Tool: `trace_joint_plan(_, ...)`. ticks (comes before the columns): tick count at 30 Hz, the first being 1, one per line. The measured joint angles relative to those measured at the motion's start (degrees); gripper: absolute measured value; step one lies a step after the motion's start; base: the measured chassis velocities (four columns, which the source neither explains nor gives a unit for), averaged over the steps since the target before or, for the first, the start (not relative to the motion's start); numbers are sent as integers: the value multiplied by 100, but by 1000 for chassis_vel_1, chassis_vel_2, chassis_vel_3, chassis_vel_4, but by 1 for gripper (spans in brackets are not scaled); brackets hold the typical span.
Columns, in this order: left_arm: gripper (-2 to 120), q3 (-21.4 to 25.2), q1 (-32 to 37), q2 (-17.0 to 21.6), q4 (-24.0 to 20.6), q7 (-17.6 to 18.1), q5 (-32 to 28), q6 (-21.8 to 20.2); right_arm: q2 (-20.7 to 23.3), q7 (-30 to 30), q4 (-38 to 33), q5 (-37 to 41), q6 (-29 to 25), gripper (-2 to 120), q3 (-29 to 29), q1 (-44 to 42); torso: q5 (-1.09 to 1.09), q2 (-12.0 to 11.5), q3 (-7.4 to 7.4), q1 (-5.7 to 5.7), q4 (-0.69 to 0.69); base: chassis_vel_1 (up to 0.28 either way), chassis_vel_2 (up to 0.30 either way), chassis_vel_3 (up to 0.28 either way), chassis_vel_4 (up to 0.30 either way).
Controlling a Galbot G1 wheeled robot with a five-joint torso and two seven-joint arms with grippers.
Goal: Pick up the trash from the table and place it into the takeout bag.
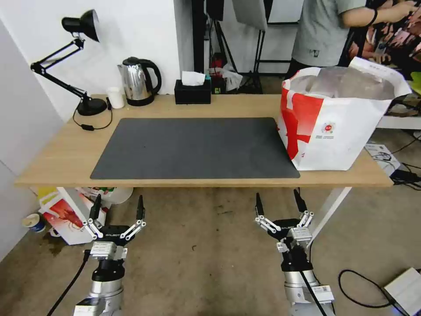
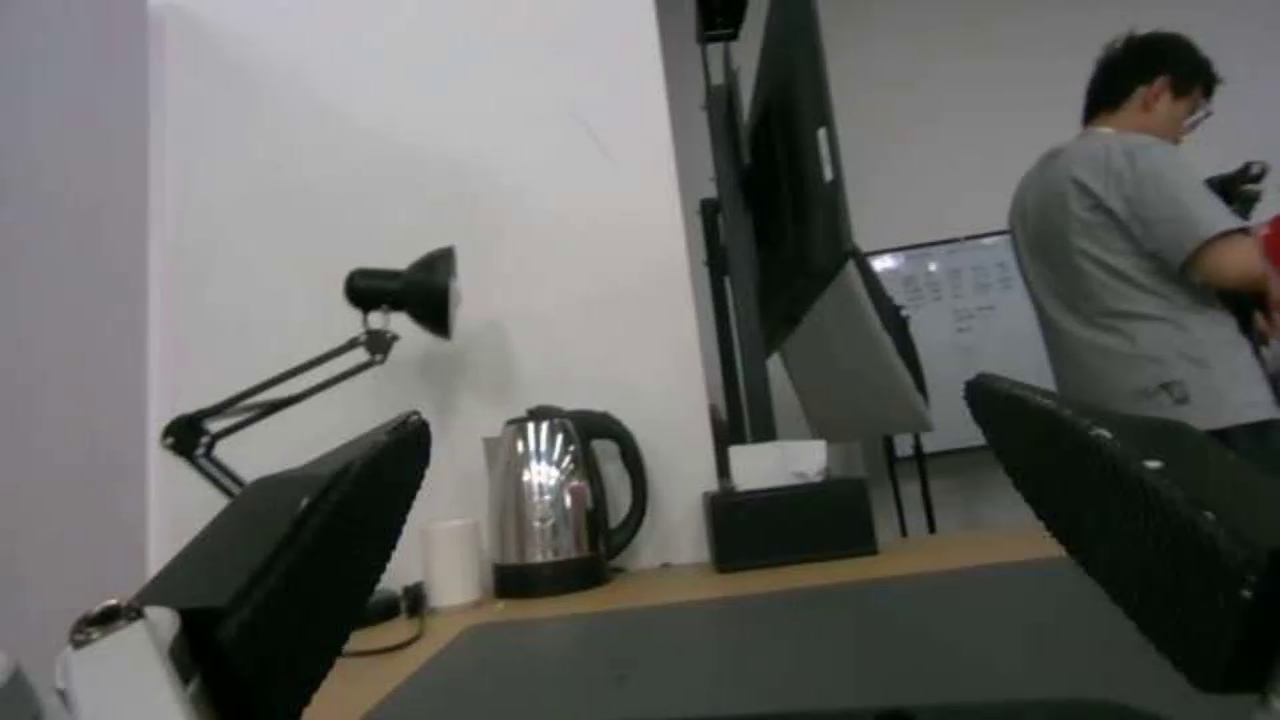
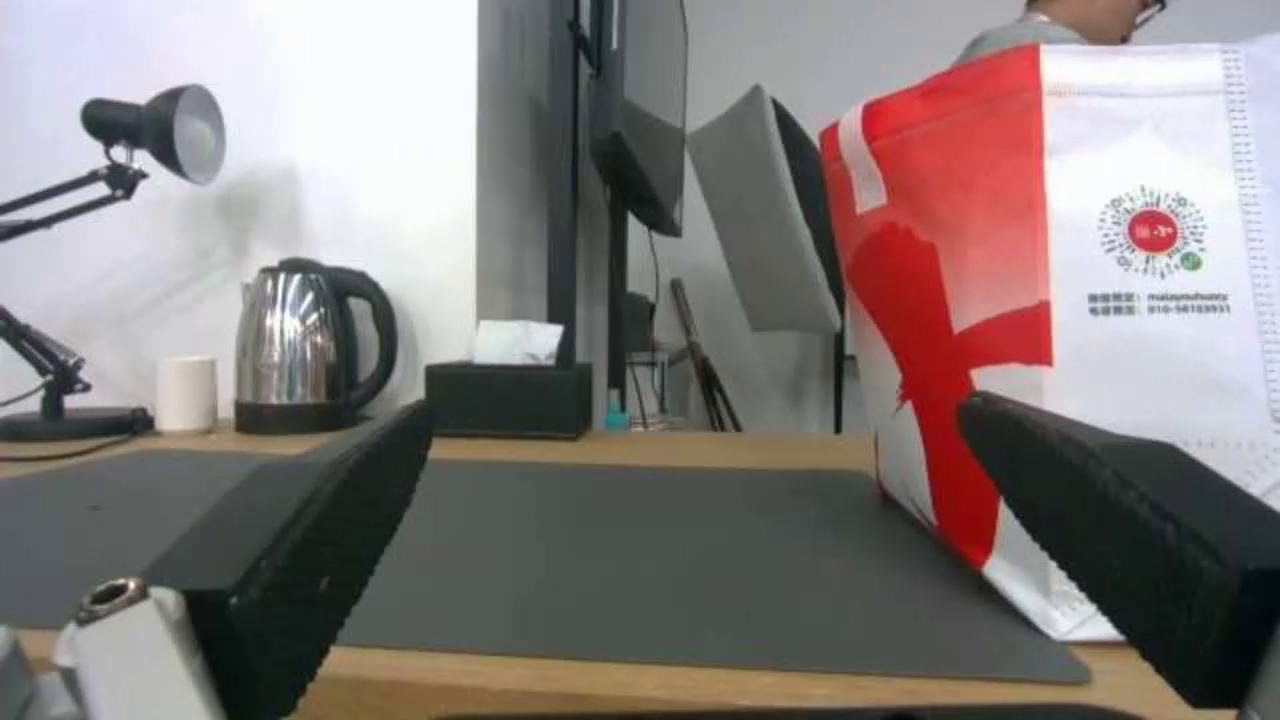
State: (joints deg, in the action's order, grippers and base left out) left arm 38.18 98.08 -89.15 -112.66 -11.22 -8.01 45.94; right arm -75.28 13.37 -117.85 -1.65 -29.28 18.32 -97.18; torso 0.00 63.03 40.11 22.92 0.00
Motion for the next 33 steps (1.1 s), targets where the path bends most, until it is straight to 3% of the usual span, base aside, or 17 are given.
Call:
trace_joint_plan(9,100,46,-97,224,-99,-76,-91,-58,0,0,0,0,0,100,0,0,0,0,0,0,0,0,0,0,0)
trace_joint_plan(33,100,20,-159,195,-126,-118,-79,-101,0,0,0,0,0,100,0,0,0,0,0,0,0,0,0,0,0)
